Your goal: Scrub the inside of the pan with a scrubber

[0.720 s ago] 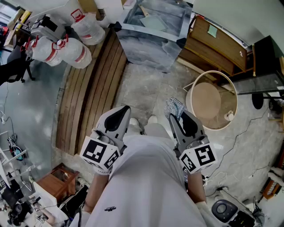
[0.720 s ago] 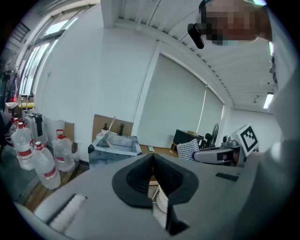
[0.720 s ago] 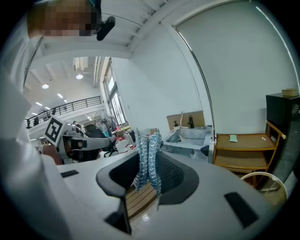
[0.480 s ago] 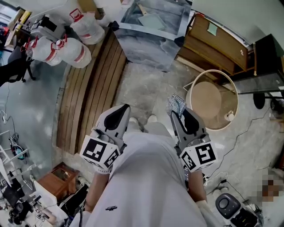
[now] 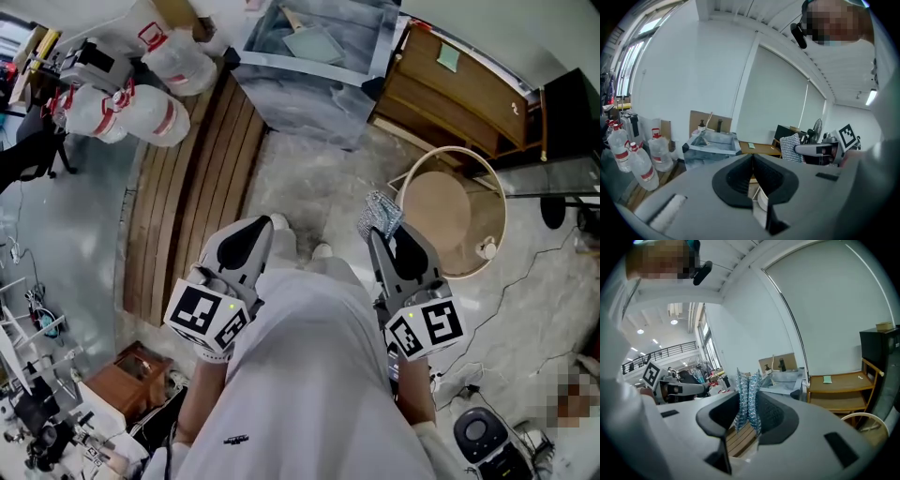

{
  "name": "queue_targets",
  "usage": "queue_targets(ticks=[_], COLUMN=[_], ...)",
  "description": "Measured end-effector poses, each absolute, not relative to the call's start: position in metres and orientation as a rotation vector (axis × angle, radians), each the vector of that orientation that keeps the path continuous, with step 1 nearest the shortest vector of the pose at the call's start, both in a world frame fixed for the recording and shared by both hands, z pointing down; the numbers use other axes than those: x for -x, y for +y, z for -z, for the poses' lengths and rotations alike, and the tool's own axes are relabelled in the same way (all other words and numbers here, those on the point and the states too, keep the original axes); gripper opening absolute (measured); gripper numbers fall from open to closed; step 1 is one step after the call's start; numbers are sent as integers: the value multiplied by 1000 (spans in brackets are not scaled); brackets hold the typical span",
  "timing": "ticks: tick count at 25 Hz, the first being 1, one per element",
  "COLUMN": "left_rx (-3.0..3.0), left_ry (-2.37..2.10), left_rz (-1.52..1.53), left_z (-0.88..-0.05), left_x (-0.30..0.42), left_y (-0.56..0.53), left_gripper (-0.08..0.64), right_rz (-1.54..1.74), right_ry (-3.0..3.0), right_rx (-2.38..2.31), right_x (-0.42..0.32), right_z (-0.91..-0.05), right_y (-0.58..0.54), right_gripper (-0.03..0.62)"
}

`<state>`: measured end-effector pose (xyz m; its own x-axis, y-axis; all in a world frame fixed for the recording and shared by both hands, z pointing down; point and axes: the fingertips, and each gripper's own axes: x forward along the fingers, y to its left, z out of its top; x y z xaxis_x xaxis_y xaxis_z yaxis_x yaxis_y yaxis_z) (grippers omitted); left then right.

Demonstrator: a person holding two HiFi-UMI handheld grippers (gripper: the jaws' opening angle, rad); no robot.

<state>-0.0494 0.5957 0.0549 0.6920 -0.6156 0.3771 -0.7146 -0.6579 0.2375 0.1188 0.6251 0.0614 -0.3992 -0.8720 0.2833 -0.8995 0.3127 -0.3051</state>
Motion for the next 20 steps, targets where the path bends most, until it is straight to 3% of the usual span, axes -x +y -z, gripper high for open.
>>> queue_targets(ticks=[9, 20], left_rx=[-2515, -2564], left_ry=[-1018, -913], left_rz=[-362, -370], left_z=[-79, -77], left_x=[56, 90], left_y=[517, 278], left_gripper=[6, 6], right_rz=[-671, -704], right_ry=[-2483, -2396], right_rx=[-1683, -1731], right_x=[-111, -73], right_z=[-79, -75], right_y=[548, 326], right_gripper=[115, 116])
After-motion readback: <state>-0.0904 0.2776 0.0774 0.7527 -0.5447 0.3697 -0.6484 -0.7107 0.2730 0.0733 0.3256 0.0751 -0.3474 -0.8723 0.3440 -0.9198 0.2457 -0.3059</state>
